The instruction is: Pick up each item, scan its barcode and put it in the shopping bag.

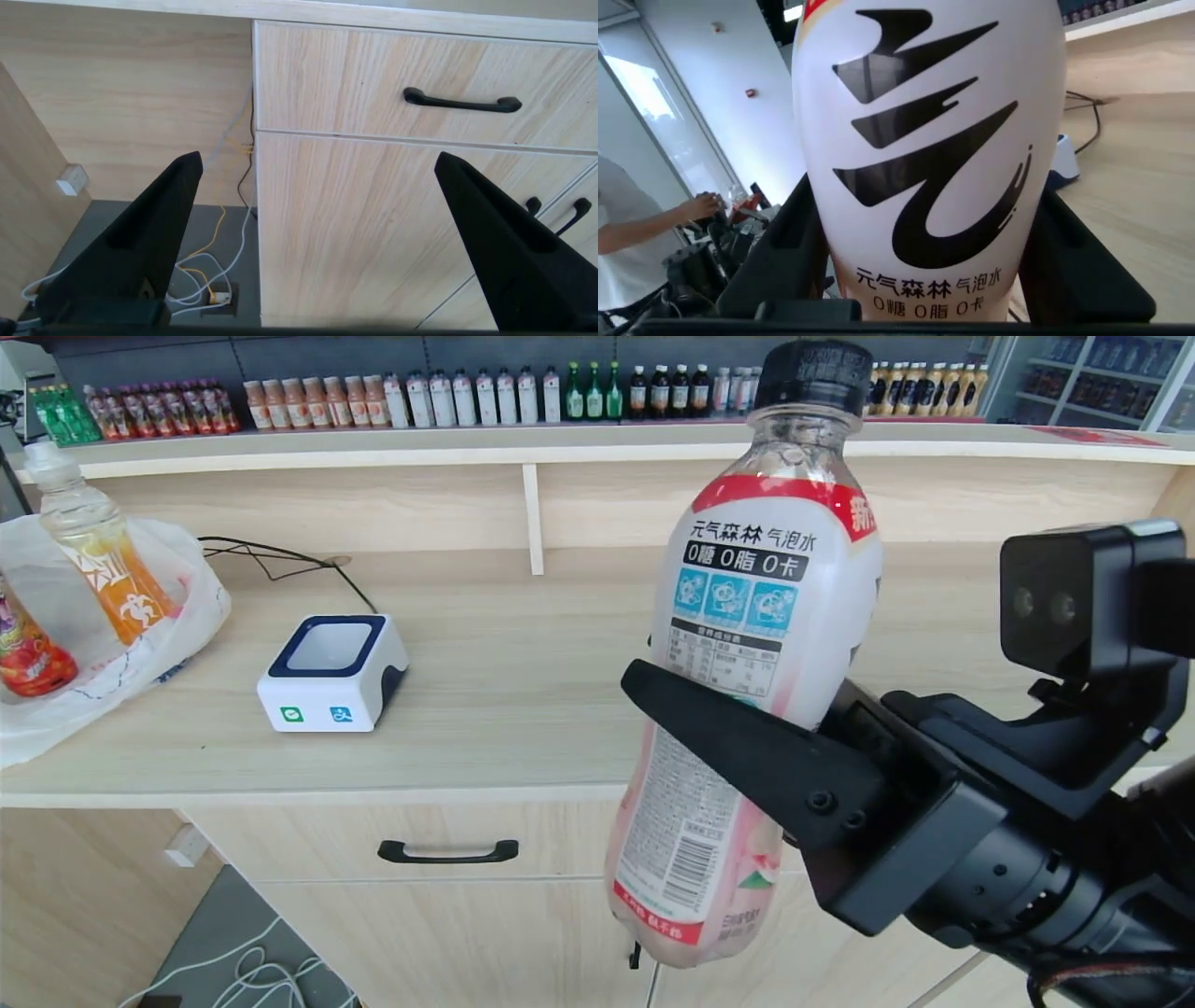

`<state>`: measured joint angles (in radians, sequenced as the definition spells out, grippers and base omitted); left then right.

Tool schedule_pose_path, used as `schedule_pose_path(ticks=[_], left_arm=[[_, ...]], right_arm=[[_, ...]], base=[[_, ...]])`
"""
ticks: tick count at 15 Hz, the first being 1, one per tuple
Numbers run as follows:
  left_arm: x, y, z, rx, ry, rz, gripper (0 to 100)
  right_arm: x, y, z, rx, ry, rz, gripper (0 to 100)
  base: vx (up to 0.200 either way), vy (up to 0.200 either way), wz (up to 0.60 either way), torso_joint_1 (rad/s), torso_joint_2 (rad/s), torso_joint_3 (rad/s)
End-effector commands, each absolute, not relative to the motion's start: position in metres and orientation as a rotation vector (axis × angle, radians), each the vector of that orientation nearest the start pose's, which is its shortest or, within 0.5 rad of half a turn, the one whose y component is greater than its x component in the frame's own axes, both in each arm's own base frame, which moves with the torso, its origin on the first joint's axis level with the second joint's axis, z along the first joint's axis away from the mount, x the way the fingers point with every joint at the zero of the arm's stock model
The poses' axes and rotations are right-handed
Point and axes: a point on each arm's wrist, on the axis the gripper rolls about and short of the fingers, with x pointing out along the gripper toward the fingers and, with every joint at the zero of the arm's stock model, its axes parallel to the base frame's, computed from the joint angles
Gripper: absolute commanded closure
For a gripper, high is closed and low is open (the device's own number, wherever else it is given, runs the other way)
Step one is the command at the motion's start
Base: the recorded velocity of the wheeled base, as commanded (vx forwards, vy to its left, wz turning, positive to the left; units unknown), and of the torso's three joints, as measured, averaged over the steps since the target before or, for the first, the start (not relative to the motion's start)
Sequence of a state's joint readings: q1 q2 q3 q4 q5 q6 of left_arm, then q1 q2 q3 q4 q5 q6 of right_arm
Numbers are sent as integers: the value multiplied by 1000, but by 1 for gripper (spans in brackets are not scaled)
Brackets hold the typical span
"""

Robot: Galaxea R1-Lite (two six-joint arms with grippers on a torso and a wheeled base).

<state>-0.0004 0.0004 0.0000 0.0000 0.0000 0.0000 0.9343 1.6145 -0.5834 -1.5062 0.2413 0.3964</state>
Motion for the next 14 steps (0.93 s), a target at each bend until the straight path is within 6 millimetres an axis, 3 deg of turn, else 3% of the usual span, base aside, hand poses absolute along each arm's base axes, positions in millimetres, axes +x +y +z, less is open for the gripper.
schedule_pose_path(ticks=[1,5,14], left_arm=[[-23,0,75,0,0,0,0],[-23,0,75,0,0,0,0],[-23,0,75,0,0,0,0]], right_arm=[[150,213,239,549,-235,1246,100],[155,221,259,668,-246,1281,100],[154,220,264,703,-245,1295,100]], base=[[0,0,0,0,0,0],[0,0,0,0,0,0],[0,0,0,0,0,0]])
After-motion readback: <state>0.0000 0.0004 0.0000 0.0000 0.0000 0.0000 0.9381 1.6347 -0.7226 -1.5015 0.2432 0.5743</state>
